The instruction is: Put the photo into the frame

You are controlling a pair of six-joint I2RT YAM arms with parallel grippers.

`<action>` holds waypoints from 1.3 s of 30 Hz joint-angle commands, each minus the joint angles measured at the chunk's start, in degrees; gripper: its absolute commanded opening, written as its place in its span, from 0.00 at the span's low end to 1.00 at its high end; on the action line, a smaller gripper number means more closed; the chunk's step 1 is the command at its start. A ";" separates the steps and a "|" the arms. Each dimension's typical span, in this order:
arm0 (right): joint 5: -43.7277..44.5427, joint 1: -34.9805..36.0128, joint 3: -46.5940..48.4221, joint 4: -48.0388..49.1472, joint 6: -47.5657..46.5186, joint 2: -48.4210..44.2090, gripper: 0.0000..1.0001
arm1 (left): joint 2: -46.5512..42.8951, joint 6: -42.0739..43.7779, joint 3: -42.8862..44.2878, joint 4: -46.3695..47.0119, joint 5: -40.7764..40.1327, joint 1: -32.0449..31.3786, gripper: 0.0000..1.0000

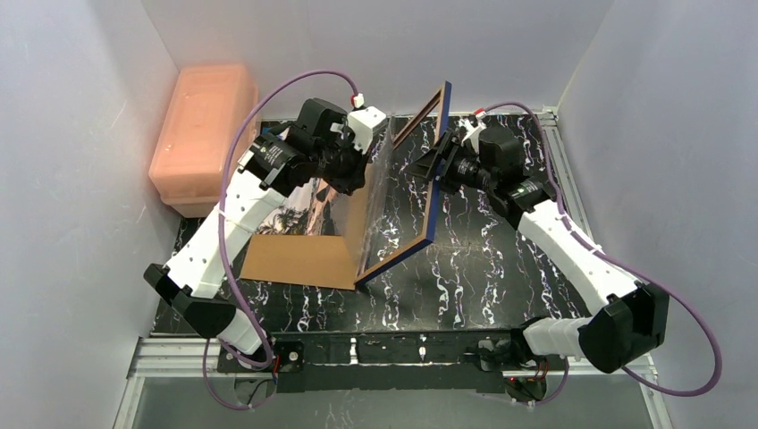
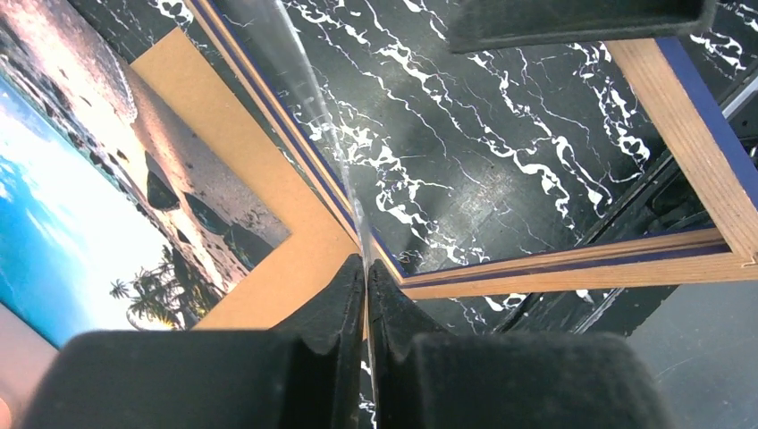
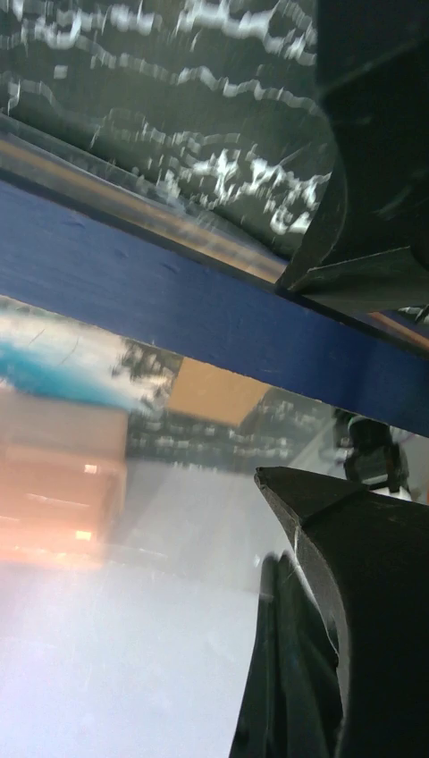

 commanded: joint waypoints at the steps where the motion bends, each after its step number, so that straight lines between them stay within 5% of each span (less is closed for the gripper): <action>1: 5.37 -0.30 5.45 -18.20 -13.28 -3.11 0.68 | -2.97 1.07 -1.03 -0.45 -1.70 0.18 0.00; 10: 18.61 -0.47 -1.81 -29.90 -20.41 -7.44 0.63 | -4.21 0.09 -1.45 3.30 -1.97 0.20 0.00; 17: 29.06 -0.59 -6.70 -30.95 -25.11 -6.64 0.43 | -3.50 0.21 7.59 1.70 -2.38 0.73 0.00; 23: 33.98 -0.56 -7.72 -30.97 -27.56 -3.91 0.42 | -3.10 4.18 16.45 1.27 -5.39 0.82 0.00; 39: 52.40 -1.44 -7.89 -23.59 -37.88 9.79 0.44 | -8.83 10.19 10.84 4.20 -11.02 0.82 0.00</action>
